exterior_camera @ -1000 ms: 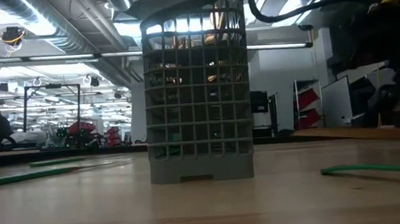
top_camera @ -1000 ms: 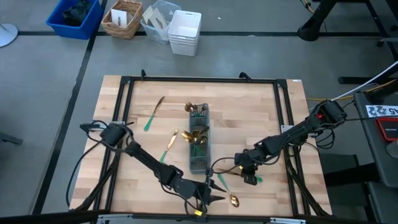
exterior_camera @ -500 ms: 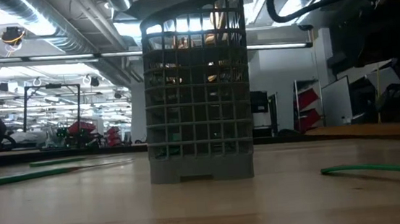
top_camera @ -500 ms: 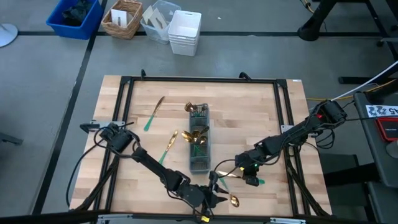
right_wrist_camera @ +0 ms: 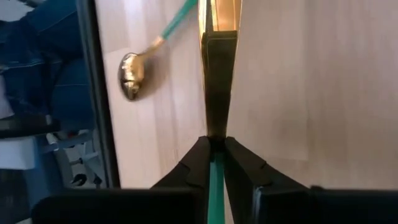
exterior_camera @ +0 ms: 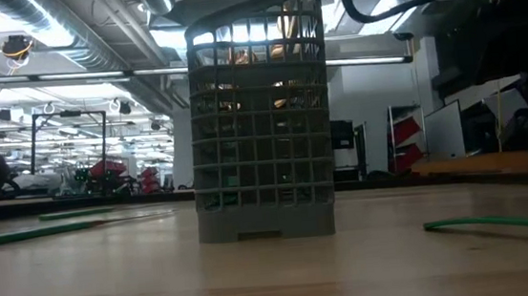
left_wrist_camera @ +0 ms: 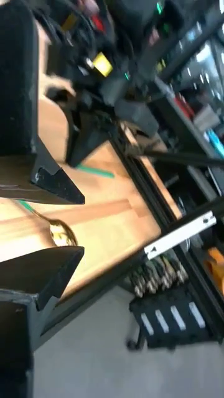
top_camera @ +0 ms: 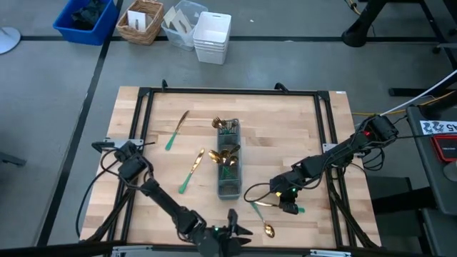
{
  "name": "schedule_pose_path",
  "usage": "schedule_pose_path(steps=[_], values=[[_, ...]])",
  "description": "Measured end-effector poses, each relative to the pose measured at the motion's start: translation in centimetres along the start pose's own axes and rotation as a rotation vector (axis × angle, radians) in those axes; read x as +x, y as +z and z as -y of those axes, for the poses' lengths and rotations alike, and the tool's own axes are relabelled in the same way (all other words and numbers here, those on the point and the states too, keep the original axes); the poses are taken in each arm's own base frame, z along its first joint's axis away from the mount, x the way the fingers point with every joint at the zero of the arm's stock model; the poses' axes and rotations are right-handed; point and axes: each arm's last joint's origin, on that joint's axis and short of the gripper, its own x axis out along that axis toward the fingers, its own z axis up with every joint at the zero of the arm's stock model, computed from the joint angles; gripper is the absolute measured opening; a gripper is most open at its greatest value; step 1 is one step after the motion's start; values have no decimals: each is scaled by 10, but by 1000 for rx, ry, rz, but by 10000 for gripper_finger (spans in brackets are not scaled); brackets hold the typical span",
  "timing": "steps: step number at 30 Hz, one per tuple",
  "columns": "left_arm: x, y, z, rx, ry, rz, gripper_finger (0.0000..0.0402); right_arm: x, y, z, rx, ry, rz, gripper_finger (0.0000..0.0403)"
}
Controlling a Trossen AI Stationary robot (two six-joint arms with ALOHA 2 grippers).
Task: Sort silverware
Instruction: Put the green knife into the utensil rack
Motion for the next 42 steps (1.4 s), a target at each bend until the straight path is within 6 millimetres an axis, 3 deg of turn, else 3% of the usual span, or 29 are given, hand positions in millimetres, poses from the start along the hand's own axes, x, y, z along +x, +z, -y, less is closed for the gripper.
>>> schedule_pose_path(steps=[9,26,42], values=[[-9,-4,7,-99,104,-65,111,-1,6,-9,-73,128,20,37],[14,-21,-20,-182,177,-154,111,-1,8,-13,-127,199,13,37],[32,-30,-38,-185,98,-186,111,-1,8,-13,-129,200,15,37]])
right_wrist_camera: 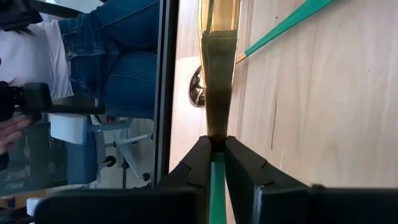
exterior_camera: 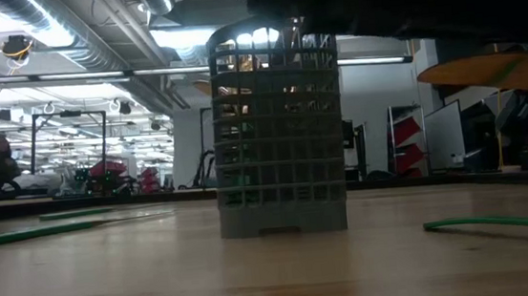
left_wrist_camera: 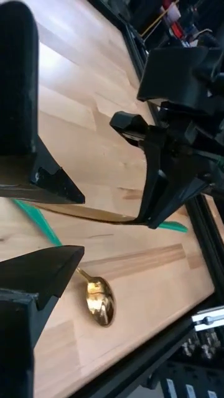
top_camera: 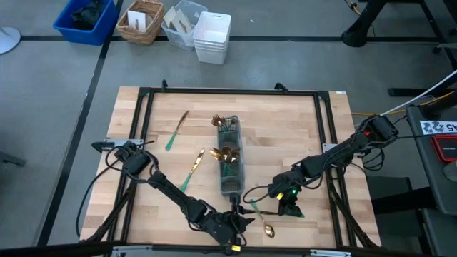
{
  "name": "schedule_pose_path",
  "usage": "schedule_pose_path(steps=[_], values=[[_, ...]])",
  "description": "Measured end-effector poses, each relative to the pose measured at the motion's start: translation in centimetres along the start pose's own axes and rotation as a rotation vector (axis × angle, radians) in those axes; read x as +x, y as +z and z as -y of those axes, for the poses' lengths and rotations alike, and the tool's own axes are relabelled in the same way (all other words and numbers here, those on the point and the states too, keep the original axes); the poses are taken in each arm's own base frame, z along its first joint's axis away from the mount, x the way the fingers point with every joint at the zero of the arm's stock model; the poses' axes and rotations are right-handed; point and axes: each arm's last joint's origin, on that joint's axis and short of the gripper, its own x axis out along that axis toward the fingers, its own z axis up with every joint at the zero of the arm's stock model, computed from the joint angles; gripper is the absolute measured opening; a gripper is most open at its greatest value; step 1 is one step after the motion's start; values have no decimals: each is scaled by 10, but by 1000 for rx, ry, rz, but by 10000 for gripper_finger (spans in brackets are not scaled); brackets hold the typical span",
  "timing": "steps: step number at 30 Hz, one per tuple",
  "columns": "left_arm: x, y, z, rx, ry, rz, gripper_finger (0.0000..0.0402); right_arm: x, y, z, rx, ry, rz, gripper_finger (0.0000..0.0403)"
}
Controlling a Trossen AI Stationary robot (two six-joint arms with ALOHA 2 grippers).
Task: Sort silverware
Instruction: Put the green knife into the utensil rack
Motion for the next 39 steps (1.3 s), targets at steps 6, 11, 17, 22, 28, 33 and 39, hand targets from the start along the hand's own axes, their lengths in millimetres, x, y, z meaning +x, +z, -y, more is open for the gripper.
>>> schedule_pose_path(steps=[6,11,17,22,28,33,39], values=[[0,-2,1,15,-17,-15,111,0,3,-3,-25,40,17,37],[0,-2,0,14,-17,-16,111,0,3,-4,-28,47,17,37],[0,-2,0,14,-16,-16,111,0,3,-3,-27,47,17,37],[1,-2,-1,13,-15,-17,111,0,3,-3,-28,46,17,37],[4,-2,-4,10,-8,-20,75,0,3,-3,-27,46,16,37],[5,-2,-5,12,-7,-21,27,0,3,-3,-27,46,16,37],[4,-2,-4,12,-14,-22,5,0,3,-3,-27,46,17,36]])
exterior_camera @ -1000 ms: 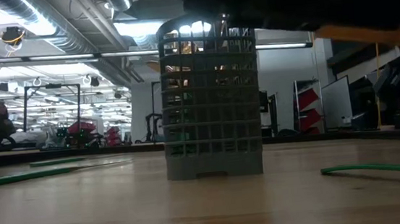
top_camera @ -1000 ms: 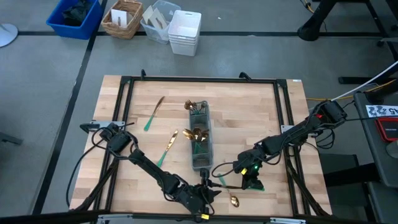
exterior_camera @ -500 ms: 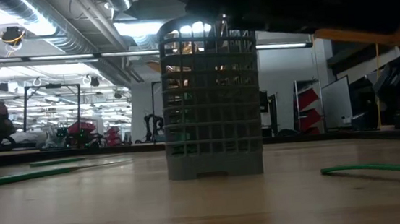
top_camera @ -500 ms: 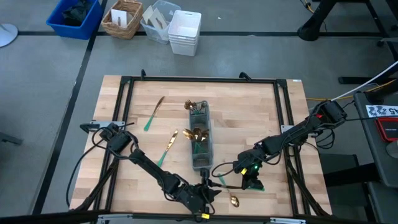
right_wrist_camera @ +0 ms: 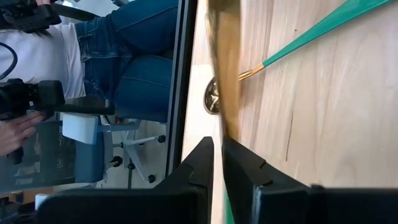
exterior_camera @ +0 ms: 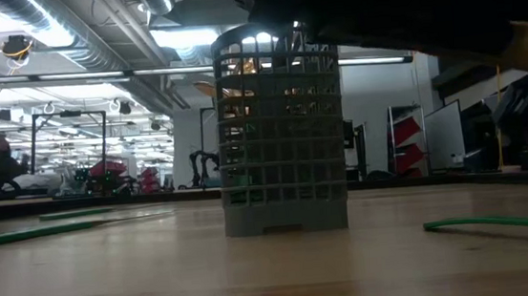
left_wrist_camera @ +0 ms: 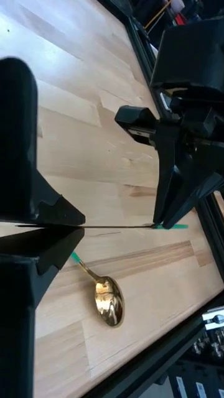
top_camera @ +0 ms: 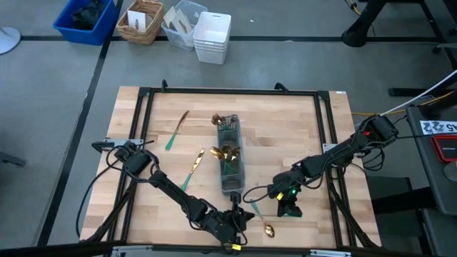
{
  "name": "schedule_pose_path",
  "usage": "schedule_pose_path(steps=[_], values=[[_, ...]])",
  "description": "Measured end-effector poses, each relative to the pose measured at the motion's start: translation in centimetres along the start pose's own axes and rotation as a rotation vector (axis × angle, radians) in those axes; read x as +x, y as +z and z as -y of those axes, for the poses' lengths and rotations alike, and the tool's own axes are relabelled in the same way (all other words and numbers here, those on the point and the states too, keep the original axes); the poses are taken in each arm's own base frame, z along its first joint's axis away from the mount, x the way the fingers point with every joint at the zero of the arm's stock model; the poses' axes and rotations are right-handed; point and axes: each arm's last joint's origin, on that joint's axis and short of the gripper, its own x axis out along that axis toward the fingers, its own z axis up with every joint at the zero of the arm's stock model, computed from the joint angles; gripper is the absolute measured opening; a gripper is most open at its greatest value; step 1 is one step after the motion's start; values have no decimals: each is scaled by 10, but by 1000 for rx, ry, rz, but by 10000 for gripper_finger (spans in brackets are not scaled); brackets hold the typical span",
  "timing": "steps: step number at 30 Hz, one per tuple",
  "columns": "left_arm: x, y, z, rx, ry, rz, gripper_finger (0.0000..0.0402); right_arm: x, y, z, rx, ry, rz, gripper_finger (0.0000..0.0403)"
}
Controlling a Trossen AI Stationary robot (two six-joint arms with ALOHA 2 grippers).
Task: Sort silverware
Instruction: Put the green knife into the utensil rack
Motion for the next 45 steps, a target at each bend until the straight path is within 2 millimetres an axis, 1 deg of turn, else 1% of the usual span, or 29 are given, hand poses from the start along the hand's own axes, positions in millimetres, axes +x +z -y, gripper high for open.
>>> schedule_pose_path(steps=[8,19,27,32,37,45], values=[[0,1,-1,-5,13,4,2,0,0,0,5,1,0,36],[-10,2,10,1,-13,18,1,0,-1,1,18,-10,-13,37],[-19,14,5,0,19,45,0,-5,-1,-3,4,1,1,37],[-27,25,-2,2,29,64,0,-16,-1,-12,-36,-1,50,37],[-42,39,-8,40,33,82,0,-32,-2,-23,-101,-25,126,37],[-85,66,-26,43,6,72,0,-67,-11,-40,-227,-107,257,37]])
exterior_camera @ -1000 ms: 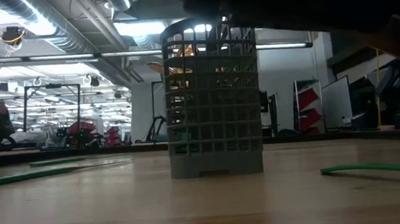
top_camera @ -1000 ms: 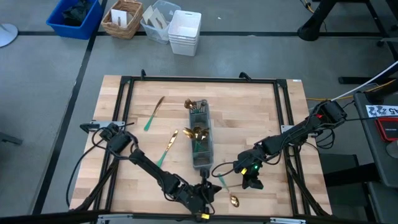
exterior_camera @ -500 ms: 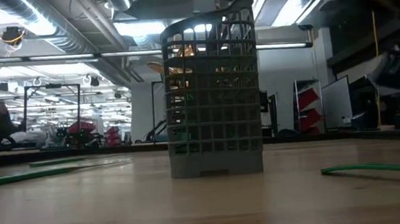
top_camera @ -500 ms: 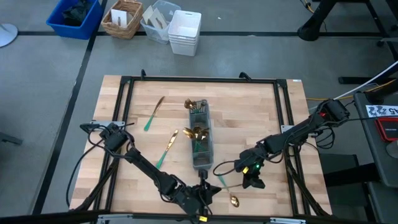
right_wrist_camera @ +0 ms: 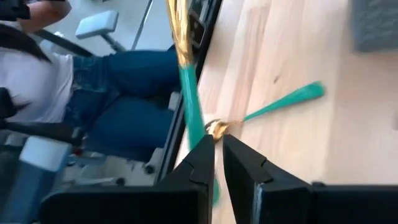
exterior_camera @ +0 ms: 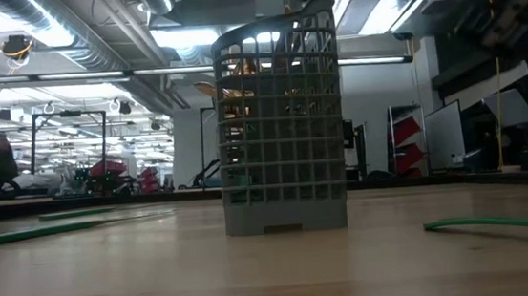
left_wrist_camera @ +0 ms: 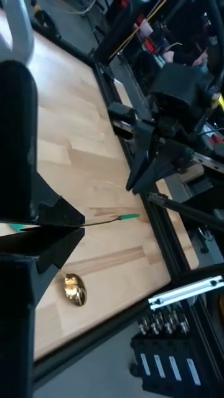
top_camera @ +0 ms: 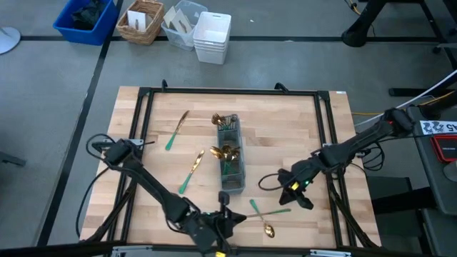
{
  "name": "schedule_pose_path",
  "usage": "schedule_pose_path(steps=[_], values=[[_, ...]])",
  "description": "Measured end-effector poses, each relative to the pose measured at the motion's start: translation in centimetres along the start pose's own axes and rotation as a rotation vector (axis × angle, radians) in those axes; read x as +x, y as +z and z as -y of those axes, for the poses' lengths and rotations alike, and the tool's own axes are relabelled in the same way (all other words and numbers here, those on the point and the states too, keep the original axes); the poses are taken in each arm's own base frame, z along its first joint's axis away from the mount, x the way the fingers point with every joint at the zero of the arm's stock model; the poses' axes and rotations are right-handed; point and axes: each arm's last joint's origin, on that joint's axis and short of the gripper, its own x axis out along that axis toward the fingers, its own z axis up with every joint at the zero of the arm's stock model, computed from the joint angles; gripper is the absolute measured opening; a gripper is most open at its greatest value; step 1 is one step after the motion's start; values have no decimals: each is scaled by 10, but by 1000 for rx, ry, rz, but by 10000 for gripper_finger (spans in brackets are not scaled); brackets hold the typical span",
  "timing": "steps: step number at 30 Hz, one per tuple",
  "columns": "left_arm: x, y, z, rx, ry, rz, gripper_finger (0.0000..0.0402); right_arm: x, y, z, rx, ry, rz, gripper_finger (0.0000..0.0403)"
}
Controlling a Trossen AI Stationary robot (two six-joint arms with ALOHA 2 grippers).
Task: Sort silverware
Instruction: Put the green knife into the utensil rack
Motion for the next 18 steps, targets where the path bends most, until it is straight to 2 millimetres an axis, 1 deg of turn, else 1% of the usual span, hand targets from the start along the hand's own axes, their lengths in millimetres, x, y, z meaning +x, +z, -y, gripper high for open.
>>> schedule_pose_path(steps=[3,9,14,18], values=[[-20,12,-13,11,-4,-7,0,-13,0,-4,-38,-31,42,37],[-62,33,-44,-24,-10,-18,0,-34,-2,-10,-97,-79,115,37],[-96,45,-75,-61,-7,-23,0,-43,-3,-11,-142,-123,153,37],[-122,49,-103,-81,9,-40,0,-45,-5,-9,-177,-180,143,37]])
